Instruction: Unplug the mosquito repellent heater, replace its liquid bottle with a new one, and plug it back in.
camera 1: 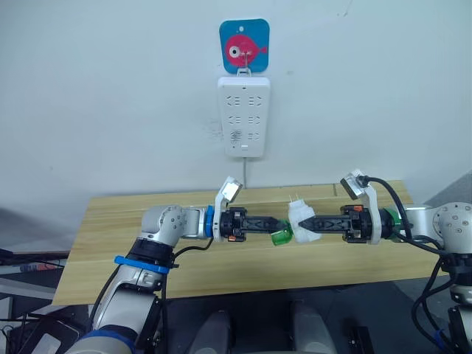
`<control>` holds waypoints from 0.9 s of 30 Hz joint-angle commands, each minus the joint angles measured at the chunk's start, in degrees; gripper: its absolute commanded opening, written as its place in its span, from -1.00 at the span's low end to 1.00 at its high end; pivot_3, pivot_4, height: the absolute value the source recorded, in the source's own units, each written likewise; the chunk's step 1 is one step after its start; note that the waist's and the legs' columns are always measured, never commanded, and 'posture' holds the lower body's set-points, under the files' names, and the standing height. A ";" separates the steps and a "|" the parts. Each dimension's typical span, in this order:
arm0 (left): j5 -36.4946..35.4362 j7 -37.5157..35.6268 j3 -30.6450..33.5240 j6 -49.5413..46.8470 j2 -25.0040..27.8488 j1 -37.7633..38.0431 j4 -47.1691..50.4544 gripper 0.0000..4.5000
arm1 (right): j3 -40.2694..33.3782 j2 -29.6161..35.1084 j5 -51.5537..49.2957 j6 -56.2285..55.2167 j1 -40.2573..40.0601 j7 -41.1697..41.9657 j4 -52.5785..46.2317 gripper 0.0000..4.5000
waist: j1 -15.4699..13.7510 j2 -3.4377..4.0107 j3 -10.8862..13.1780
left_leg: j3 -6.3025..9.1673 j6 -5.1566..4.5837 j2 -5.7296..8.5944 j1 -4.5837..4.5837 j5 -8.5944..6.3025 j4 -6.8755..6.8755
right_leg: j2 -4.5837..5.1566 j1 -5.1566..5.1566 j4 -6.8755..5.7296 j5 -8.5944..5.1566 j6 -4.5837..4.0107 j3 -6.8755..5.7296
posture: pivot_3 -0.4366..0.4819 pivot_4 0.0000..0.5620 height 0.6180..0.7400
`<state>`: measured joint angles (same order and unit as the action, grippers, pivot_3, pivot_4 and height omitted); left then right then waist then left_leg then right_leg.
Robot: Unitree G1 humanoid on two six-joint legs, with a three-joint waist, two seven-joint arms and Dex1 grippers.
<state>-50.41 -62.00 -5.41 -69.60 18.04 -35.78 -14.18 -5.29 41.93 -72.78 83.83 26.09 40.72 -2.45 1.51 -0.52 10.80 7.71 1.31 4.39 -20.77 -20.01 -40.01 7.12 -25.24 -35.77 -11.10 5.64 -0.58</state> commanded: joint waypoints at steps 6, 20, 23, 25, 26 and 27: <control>4.45 4.85 6.04 11.21 3.73 6.74 11.82 1.00 | -5.67 0.46 -1.32 2.27 -0.26 -1.34 1.95 0.32 | 0.21 -0.03 0.06 | -0.05 0.02 -0.02 -0.01 -0.01 0.05 | 0.02 -0.08 0.03 -0.01 -0.02 0.04 | -0.02 -0.19 1.00; 56.42 8.39 -7.14 125.81 2.99 12.53 -2.74 1.00 | -12.12 -4.60 -2.88 5.76 1.42 -8.04 5.14 0.32 | -3.32 0.08 0.13 | -0.21 0.00 0.01 -0.12 -0.02 0.02 | 0.13 0.10 0.79 0.43 -0.02 0.00 | 0.04 -0.24 1.00; 62.60 14.73 -7.65 132.52 0.75 10.18 -8.39 1.00 | -12.50 -5.74 -3.27 6.33 1.82 -9.04 4.88 0.32 | -2.98 0.08 0.13 | -0.22 -0.01 0.00 -0.12 -0.02 0.04 | 0.12 0.07 0.76 0.43 -0.02 -0.02 | 0.02 -0.25 1.00; 66.02 18.56 -7.89 134.71 -0.12 8.72 -10.58 1.00 | -12.95 -6.42 -3.79 6.91 1.88 -9.67 4.40 0.32 | -2.86 0.08 0.13 | -0.23 -0.02 -0.01 -0.12 -0.02 0.04 | 0.10 0.06 0.74 0.44 -0.01 -0.02 | 0.01 -0.25 1.00; 67.25 20.15 -8.06 135.44 -0.31 8.09 -11.50 1.00 | -13.32 -6.81 -4.21 7.24 1.98 -10.16 4.39 0.32 | -2.83 0.08 0.12 | -0.23 -0.02 -0.02 -0.12 -0.02 0.04 | 0.09 0.06 0.73 0.44 -0.01 -0.02 | 0.01 -0.25 1.00; 68.55 21.55 -8.35 135.89 -0.37 7.42 -12.47 1.00 | -13.61 -7.09 -4.64 7.56 2.03 -10.59 4.30 0.32 | -2.82 0.08 0.12 | -0.23 -0.02 -0.02 -0.12 -0.02 0.03 | 0.08 0.06 0.73 0.44 0.00 -0.02 | 0.00 -0.25 1.00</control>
<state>16.43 -43.54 -13.53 64.38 17.76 -27.37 -26.06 -16.96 35.06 -74.94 90.69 27.11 30.36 3.15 -1.30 -0.44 10.93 7.48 1.29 4.36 -20.88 -20.02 -39.98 7.19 -25.17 -35.06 -10.66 5.64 -0.60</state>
